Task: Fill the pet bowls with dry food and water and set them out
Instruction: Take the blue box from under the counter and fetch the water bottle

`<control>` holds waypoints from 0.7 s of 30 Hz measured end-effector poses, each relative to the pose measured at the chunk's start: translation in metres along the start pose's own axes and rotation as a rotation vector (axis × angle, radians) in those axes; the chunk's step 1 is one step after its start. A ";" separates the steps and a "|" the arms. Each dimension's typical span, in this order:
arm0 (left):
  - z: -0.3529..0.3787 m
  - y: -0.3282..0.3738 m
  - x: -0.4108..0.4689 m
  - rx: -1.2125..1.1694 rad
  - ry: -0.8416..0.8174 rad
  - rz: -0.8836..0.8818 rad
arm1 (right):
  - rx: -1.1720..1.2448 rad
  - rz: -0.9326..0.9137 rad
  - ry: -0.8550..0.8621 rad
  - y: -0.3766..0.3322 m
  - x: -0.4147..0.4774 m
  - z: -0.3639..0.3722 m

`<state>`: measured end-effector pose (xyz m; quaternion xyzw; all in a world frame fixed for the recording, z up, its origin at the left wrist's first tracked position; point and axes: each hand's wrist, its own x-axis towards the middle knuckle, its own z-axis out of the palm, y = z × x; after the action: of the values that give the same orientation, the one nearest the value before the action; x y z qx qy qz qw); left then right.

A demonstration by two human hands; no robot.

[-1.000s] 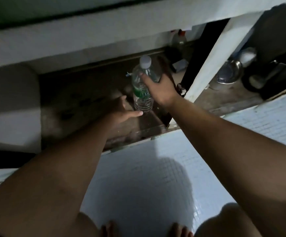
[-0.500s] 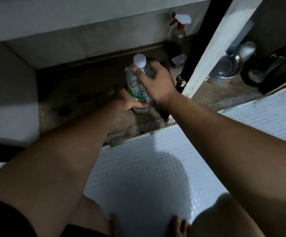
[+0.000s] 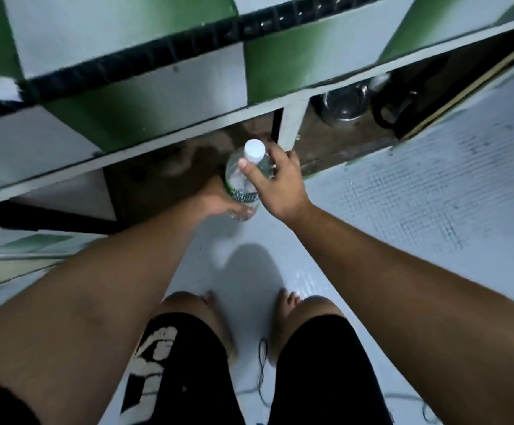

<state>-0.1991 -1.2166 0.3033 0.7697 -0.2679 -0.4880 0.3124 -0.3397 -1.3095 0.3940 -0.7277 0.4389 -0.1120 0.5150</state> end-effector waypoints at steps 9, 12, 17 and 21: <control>0.005 0.148 -0.115 -0.046 -0.066 0.130 | -0.038 -0.115 0.079 -0.125 -0.076 -0.133; 0.005 0.205 -0.139 -0.012 -0.120 0.124 | -0.041 -0.151 0.129 -0.154 -0.087 -0.178; 0.004 0.290 -0.159 0.087 -0.171 0.194 | -0.047 -0.171 0.258 -0.190 -0.098 -0.245; 0.003 0.350 -0.161 0.127 -0.177 0.309 | -0.034 -0.209 0.325 -0.218 -0.093 -0.296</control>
<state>-0.3003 -1.3330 0.6563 0.6914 -0.4397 -0.4823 0.3098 -0.4625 -1.4142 0.7370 -0.7503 0.4403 -0.2735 0.4103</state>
